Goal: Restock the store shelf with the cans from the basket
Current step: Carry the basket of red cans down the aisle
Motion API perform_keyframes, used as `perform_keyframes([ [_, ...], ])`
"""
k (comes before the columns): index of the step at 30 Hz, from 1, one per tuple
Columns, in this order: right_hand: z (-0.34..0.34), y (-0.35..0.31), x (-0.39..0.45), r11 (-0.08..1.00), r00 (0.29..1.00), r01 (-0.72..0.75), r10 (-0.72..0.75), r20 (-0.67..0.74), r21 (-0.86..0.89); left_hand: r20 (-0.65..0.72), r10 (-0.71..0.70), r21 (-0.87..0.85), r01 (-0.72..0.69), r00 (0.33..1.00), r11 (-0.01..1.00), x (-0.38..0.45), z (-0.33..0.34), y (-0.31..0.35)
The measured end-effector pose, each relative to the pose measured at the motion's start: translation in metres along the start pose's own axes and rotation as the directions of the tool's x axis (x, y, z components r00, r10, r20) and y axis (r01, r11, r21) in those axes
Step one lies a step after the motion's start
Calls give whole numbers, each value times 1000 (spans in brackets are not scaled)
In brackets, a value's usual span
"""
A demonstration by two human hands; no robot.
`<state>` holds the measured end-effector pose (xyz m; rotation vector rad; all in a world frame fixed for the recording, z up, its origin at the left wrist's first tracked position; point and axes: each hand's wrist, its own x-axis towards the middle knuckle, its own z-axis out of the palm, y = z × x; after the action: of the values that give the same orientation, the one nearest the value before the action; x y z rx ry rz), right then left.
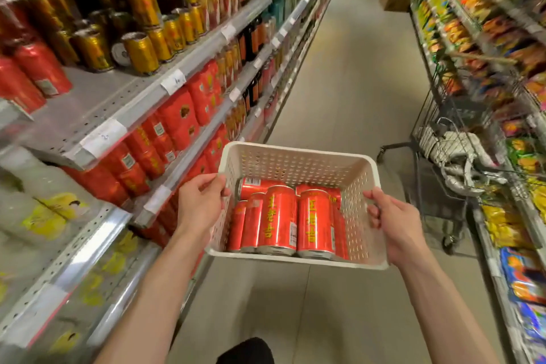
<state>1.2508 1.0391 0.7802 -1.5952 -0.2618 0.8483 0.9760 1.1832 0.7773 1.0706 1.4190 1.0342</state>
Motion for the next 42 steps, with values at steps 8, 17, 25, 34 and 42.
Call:
perform_keyframes([
  [8,46,-54,159,999,1000,10,-10,-2,-45,-9,-19,-22,19,1000,1000,136,104,24],
  [17,118,-124,331,994,998,24,-18,55,-107,-92,-83,-105,73,992,992,272,195,63],
  [25,184,-154,450,987,975,13,23,222,-162,-291,-125,-206,66,949,976,332,240,77],
  [34,233,-118,554,961,920,-64,162,358,-269,-480,-212,-154,156,851,976,382,280,22],
  [42,232,-26,609,931,931,-89,204,302,-355,-437,-196,-26,205,878,978,425,304,-72],
])
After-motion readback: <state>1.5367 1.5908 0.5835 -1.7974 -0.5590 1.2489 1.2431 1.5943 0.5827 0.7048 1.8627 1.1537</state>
